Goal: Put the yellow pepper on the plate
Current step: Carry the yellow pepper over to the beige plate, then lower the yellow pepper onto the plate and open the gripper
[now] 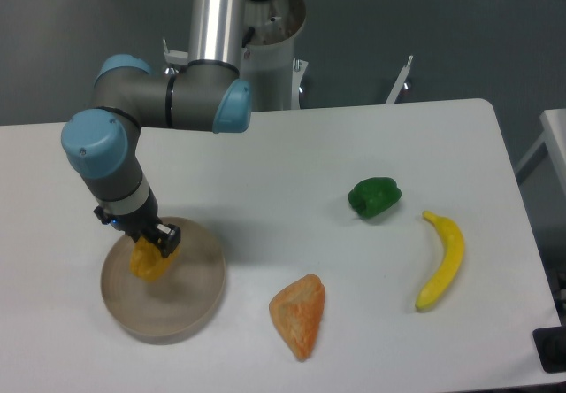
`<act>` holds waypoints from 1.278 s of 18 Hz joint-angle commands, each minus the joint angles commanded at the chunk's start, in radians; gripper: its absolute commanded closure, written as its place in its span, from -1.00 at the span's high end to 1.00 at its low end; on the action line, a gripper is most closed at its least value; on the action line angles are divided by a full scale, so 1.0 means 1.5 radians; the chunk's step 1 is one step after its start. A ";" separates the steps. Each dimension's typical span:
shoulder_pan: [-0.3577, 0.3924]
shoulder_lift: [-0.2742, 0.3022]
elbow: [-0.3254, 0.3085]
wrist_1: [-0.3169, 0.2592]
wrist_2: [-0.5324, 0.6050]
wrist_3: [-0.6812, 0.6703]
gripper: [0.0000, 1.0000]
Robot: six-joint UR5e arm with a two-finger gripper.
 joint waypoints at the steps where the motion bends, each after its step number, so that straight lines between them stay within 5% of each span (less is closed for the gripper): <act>1: -0.001 -0.005 0.002 0.001 0.012 0.011 -0.16; 23: -0.007 -0.028 0.008 0.001 0.028 0.042 -0.08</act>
